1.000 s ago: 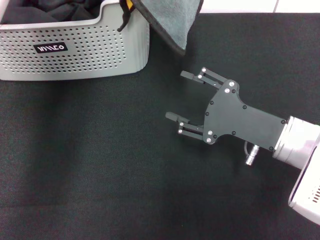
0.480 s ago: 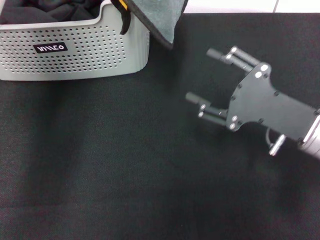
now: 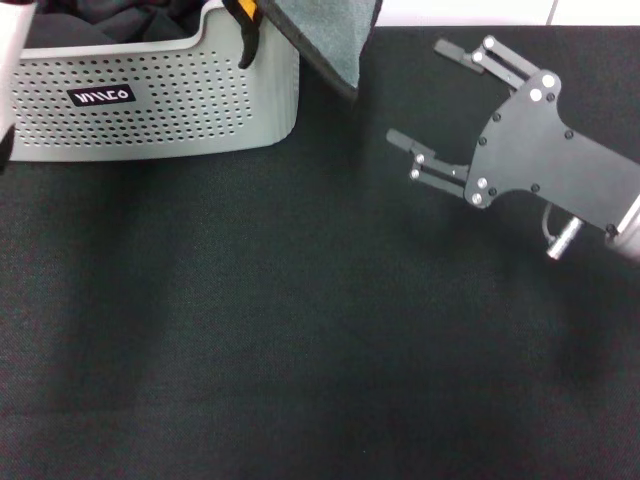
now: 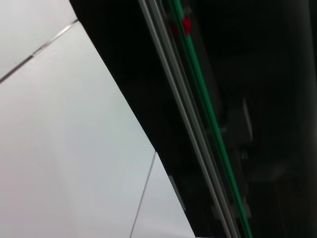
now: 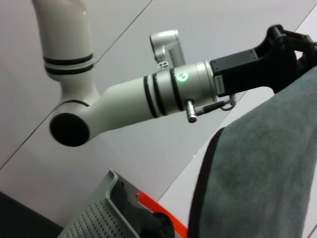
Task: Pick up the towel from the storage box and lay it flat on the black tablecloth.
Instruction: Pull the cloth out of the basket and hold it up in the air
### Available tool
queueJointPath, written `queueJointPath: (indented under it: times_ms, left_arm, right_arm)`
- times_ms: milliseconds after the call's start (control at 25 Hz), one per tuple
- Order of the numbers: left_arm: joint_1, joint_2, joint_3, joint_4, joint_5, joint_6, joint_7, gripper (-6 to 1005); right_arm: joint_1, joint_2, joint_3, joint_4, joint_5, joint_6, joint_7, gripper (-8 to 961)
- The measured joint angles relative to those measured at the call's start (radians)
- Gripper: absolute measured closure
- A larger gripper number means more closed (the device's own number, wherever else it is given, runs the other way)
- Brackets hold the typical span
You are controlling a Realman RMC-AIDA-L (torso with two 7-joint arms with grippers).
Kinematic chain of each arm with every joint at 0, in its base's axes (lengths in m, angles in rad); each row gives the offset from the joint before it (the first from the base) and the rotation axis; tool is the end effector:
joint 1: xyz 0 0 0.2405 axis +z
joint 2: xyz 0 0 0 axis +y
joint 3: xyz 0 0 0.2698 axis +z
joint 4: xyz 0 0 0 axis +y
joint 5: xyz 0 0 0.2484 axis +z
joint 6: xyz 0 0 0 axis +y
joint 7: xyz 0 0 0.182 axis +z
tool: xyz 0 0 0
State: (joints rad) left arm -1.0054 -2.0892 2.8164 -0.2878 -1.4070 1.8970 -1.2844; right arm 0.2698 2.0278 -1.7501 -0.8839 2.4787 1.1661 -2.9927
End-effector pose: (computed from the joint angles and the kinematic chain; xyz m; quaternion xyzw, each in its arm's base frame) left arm -0.1065 0.4526 0.0820 -0.6292 -0.0872 -0.7521 0.1758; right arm 0.1706 0.3661 -0.0670 -0.8250 -0.2484 0.3305 0.3852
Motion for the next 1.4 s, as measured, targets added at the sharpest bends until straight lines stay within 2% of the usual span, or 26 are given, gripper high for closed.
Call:
queueJointPath:
  times_ms: [440, 800, 1080, 1400]
  left_arm:
    - [0.015, -0.002, 0.000, 0.050, -0.011, 0.000, 0.013, 994]
    - [0.019, -0.003, 0.000, 0.068, -0.046, 0.000, 0.020, 994]
    - [0.022, -0.003, -0.003, 0.102, -0.051, -0.007, 0.022, 994]
    - [0.042, -0.004, -0.006, 0.124, -0.051, -0.009, 0.030, 994]
  right_arm:
    - [0.095, 0.000, 0.000, 0.054, 0.028, -0.034, 0.000, 207]
    - [0.151, 0.000, -0.048, 0.068, 0.028, -0.098, 0.000, 207]
    - [0.172, 0.000, -0.074, 0.072, 0.031, -0.129, 0.000, 207]
    - [0.181, 0.000, -0.083, 0.076, 0.119, -0.129, 0.000, 206]
